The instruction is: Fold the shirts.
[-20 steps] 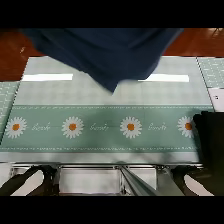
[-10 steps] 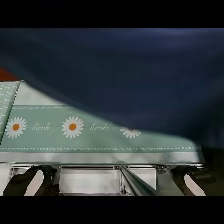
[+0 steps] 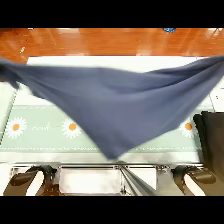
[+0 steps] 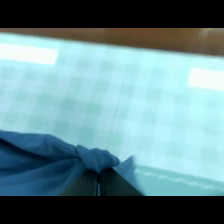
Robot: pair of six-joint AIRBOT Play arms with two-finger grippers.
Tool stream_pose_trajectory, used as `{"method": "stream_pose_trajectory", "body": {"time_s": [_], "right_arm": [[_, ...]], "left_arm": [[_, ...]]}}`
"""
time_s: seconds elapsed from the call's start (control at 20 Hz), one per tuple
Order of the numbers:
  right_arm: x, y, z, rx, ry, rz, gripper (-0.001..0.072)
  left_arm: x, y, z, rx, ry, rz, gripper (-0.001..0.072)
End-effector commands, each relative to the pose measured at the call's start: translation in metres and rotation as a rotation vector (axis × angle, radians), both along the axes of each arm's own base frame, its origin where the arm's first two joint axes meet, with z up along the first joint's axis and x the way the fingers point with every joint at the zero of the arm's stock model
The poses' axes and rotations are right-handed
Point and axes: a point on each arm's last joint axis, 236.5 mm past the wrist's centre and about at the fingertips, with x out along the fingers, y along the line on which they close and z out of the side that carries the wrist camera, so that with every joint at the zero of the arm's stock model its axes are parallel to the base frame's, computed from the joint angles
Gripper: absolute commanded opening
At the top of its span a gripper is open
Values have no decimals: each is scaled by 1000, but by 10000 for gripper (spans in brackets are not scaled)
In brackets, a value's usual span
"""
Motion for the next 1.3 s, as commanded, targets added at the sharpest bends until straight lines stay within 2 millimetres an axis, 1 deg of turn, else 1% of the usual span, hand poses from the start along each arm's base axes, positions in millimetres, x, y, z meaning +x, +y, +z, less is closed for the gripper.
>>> {"method": "stream_pose_trajectory", "body": {"time_s": [0.0,0.05,0.1,0.15,0.2,0.3,0.35,0.45,0.55,0.6,0.65,0.7,0.75,0.8,0.85,0.9,0.95,1.0,1.05,1.1,1.15,1.25], "right_arm": [[51,10,-95,40,178,-5,20],[71,11,-118,39,222,-13,20],[91,13,-137,45,254,-15,20],[114,16,-158,56,273,-18,20],[134,18,-178,65,295,-28,21],[170,23,-219,88,358,-46,21],[186,28,-237,112,388,-49,21],[214,36,-259,168,422,-63,21],[231,38,-269,247,453,-98,23],[236,34,-270,295,471,-143,116],[236,26,-269,332,492,-186,389],[229,15,-266,325,521,-181,410],[218,-4,-258,300,548,-184,410],[207,-25,-244,276,547,-209,410],[192,-53,-228,209,522,-249,410],[174,-82,-217,139,507,-311,410],[148,-105,-214,90,519,-370,410],[120,-112,-221,83,558,-396,410],[89,-106,-236,114,610,-403,410],[62,-92,-254,157,651,-395,410],[36,-67,-274,223,687,-361,410],[-7,-13,-309,379,768,-287,410]], "left_arm": [[18,-8,-126,-130,247,23,28],[27,-4,-159,-154,301,61,28],[36,1,-184,-166,340,96,28],[49,6,-206,-174,372,129,28],[63,9,-224,-185,401,154,28],[93,16,-253,-196,427,202,28],[107,19,-266,-195,445,218,28],[128,20,-290,-203,503,222,28],[138,14,-305,-221,577,193,28],[140,10,-310,-225,610,171,28],[140,6,-315,-229,643,151,28],[137,3,-317,-233,671,134,28],[135,2,-319,-235,686,125,28],[133,1,-319,-233,692,117,28],[131,-1,-318,-229,696,100,28],[127,-2,-319,-225,706,83,28],[126,-3,-319,-225,709,81,28],[126,-3,-319,-225,709,81,28],[126,-3,-319,-225,709,81,28],[126,-3,-319,-225,709,81,28],[126,-3,-319,-225,709,81,28],[126,-3,-319,-226,709,80,28]]}}
